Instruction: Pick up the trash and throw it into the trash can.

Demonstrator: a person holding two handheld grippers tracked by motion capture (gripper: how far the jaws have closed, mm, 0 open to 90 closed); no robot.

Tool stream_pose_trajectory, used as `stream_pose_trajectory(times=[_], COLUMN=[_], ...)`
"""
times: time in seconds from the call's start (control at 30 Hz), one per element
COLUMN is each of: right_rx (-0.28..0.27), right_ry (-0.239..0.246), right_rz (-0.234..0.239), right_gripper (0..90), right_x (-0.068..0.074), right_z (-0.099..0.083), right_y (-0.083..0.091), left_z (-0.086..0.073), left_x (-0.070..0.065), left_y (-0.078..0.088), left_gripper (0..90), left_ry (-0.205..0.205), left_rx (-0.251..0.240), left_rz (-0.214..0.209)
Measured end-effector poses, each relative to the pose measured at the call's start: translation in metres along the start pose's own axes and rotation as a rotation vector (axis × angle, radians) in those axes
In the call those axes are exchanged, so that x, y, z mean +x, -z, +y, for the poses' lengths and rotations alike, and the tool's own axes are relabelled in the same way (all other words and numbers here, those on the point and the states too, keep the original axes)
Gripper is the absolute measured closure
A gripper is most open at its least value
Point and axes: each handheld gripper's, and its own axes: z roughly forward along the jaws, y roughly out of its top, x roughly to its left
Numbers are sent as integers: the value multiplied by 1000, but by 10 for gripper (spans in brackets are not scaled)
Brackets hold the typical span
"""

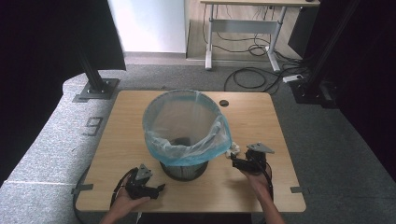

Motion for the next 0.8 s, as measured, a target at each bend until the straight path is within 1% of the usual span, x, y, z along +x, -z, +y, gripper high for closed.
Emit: stream_pose_trajectory(times=[0.07,0.23,0.47,0.53,0.57,0.8], right_rx=[3,27,24,27,27,43], right_ry=[2,15,23,30,46,67], right_rz=[1,-10,-6,4,5,-3], right_gripper=[156,172,191,194,196,213], right_x=[1,4,6,6,7,10], right_z=[0,1,4,5,5,6], right_y=[-2,-16,-26,-28,-31,-43], left_z=[0,0,0,0,0,0], left_x=[0,0,0,0,0,0], left_y=[0,0,0,0,0,0], left_gripper=[148,148,149,149,149,148], left_ry=[0,0,0,0,0,0], left_rx=[0,0,0,0,0,0], left_rz=[0,0,0,0,0,0])
